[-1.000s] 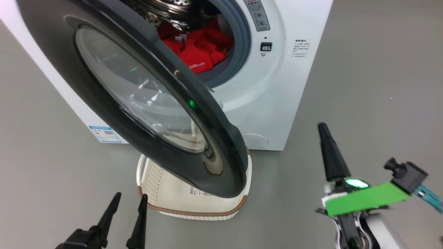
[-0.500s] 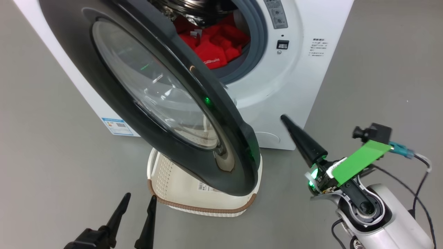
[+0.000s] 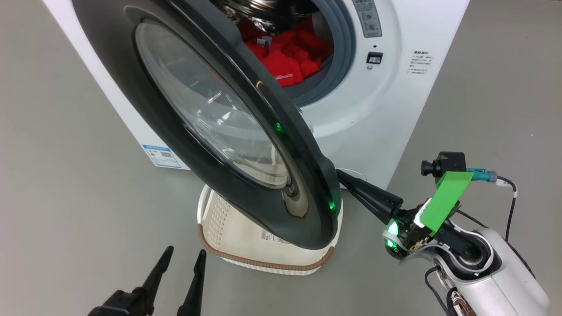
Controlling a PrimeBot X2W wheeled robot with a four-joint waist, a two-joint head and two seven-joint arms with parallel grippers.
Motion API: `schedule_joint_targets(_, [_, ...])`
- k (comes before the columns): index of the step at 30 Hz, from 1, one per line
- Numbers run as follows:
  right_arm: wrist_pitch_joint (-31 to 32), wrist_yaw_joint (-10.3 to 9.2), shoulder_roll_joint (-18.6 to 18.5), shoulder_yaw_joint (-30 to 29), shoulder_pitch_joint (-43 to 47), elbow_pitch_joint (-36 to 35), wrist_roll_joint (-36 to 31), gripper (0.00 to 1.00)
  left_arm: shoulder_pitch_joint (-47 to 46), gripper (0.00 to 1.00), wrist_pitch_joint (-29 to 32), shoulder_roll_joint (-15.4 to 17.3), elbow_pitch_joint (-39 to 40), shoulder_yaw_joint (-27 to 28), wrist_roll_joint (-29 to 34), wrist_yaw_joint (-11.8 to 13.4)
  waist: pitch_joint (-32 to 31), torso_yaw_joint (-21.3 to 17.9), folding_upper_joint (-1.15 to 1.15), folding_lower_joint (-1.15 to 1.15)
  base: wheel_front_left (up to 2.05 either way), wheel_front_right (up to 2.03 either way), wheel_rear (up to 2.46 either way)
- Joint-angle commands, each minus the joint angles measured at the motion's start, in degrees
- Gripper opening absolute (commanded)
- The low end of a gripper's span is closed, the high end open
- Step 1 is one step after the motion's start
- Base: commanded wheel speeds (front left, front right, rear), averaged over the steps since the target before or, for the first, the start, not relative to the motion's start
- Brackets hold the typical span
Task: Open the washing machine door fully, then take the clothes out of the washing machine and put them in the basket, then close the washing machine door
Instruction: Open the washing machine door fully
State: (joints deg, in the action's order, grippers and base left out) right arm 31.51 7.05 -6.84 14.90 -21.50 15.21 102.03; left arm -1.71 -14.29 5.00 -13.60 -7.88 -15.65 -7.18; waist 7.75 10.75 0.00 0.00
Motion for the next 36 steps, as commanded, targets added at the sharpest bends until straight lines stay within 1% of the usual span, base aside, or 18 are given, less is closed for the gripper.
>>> schedule_joint_targets(1, [1.12,0.44,0.8,0.14,-1.71,-1.07,-0.29,0.0,-2.0,1.0,-0.71,0.94,0.98,1.58,-0.45,-0.31,0.03,0.34,0.0,0.0,0.0,0.0,0.0])
schedule_joint_targets(11, [5.63,0.44,2.56,-1.61,-0.53,-0.85,-1.43,0.0,-1.83,1.0,-0.71,0.47,0.67,1.36,-0.43,-0.31,-0.94,2.26,0.0,0.0,0.0,0.0,0.0])
schedule_joint_targets(21, [8.29,0.44,3.7,-0.91,0.73,-1.01,-2.45,0.0,-1.12,1.0,-0.71,-0.1,0.49,1.28,-0.08,-0.31,-2.56,5.37,0.0,0.0,0.0,0.0,0.0])
schedule_joint_targets(28, [9.52,0.44,3.92,1.0,1.48,-1.19,-2.42,0.0,-0.46,1.0,-0.71,-0.31,0.5,1.31,0.3,-0.31,-3.61,7.37,0.0,0.0,0.0,0.0,0.0])
schedule_joint_targets(36, [8.62,0.44,3.95,4.72,2.11,-1.88,-0.53,0.0,-0.13,1.0,-0.71,-0.56,0.6,2.03,0.87,-0.31,-4.49,9.9,0.0,0.0,0.0,0.0,0.0])
